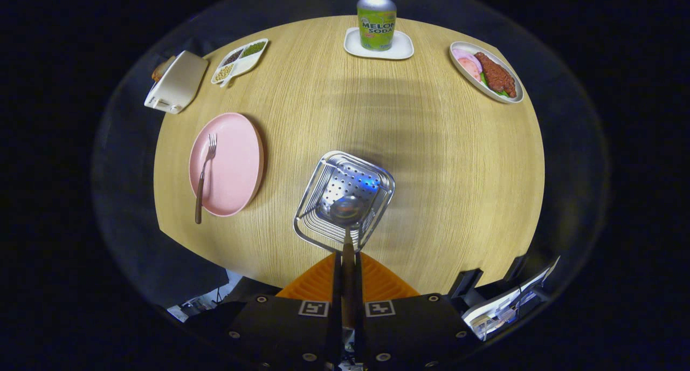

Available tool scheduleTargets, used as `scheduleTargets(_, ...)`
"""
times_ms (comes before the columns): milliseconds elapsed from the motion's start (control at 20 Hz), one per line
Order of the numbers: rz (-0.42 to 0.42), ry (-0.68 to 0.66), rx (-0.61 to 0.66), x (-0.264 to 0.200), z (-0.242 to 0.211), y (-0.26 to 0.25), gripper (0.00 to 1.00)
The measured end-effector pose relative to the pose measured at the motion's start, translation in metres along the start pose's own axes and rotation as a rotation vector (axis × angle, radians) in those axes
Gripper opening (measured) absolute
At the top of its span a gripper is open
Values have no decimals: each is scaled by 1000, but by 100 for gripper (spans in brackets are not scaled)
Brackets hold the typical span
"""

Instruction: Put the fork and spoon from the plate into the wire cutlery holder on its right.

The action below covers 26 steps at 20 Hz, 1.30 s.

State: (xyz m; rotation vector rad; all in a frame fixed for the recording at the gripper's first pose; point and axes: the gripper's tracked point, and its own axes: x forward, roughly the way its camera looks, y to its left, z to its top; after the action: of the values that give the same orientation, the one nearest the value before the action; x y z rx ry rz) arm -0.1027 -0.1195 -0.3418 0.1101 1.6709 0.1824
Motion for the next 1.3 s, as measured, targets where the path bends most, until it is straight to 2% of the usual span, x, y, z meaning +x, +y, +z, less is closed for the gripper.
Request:
scheduleTargets(300,-1,-153,-33,-7,27,1,12)
scheduleTargets(650,-129,-458,-11,-30,57,2,24)
scheduleTargets(800,-180,-605,51,-50,69,8,34)
scheduleTargets(950,-158,-736,129,-73,76,26,46)
scheduleTargets(1000,-153,-786,144,-82,79,31,55)
scheduleTargets(1100,-121,-946,174,-101,95,48,63)
scheduleTargets(1250,-105,-1108,193,-126,97,70,70)
scheduleTargets(1300,-111,-1154,176,-135,96,75,75)
